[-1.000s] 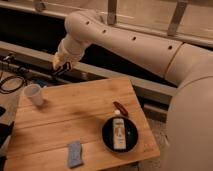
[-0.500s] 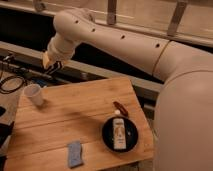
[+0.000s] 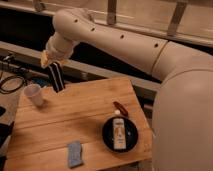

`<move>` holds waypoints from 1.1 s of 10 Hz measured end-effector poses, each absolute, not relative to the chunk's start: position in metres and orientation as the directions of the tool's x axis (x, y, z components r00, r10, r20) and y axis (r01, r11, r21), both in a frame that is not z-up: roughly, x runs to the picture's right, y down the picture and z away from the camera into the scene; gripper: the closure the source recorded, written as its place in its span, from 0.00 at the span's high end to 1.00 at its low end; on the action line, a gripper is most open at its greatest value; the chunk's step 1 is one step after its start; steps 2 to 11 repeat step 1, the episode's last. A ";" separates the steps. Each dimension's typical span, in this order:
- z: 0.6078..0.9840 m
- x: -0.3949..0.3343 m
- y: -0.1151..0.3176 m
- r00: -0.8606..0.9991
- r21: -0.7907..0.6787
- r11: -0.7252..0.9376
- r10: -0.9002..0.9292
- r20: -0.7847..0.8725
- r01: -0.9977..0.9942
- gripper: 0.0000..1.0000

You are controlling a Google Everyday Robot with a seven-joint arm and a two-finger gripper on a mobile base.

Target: Place the eraser in the ceramic cup

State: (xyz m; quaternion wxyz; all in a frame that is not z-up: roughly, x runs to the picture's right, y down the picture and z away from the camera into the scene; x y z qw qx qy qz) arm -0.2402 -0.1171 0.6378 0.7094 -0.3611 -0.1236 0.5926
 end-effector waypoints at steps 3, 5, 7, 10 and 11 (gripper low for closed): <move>0.652 -0.248 -0.119 0.262 -0.671 0.005 0.923 -0.283 -0.742 0.02; 0.652 -0.248 -0.119 0.262 -0.671 0.005 0.923 -0.283 -0.742 0.02; 0.652 -0.248 -0.119 0.262 -0.671 0.005 0.923 -0.283 -0.742 0.02; 0.652 -0.248 -0.119 0.262 -0.671 0.005 0.923 -0.283 -0.742 0.02; 0.652 -0.248 -0.119 0.262 -0.671 0.005 0.923 -0.283 -0.742 0.02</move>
